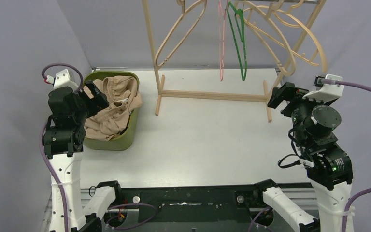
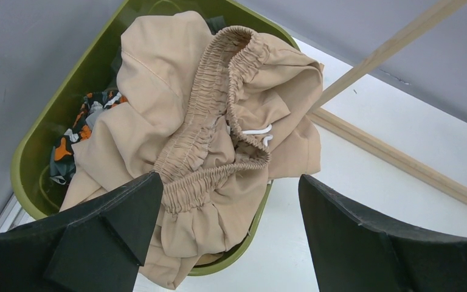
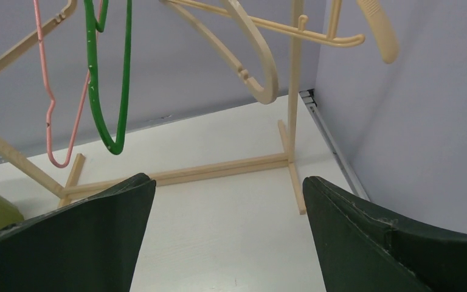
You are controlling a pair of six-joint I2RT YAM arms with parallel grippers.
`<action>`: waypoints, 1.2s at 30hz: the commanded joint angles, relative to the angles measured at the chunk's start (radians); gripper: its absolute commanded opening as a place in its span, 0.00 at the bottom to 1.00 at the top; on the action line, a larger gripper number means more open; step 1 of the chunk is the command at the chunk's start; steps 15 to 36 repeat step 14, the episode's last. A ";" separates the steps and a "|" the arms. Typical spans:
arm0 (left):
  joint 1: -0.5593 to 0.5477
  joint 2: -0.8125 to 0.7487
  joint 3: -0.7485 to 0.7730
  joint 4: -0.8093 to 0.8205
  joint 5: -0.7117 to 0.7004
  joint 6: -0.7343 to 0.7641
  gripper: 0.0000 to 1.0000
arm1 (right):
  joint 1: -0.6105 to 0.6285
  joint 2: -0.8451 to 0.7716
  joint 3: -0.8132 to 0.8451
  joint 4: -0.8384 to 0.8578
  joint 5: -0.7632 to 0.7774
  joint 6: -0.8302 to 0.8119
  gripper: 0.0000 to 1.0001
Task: Remove the shorts from the hanger
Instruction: Reset both arms
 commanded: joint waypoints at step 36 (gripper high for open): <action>-0.024 -0.021 0.013 0.006 0.010 0.022 0.83 | 0.001 0.022 -0.048 -0.101 -0.084 0.041 0.98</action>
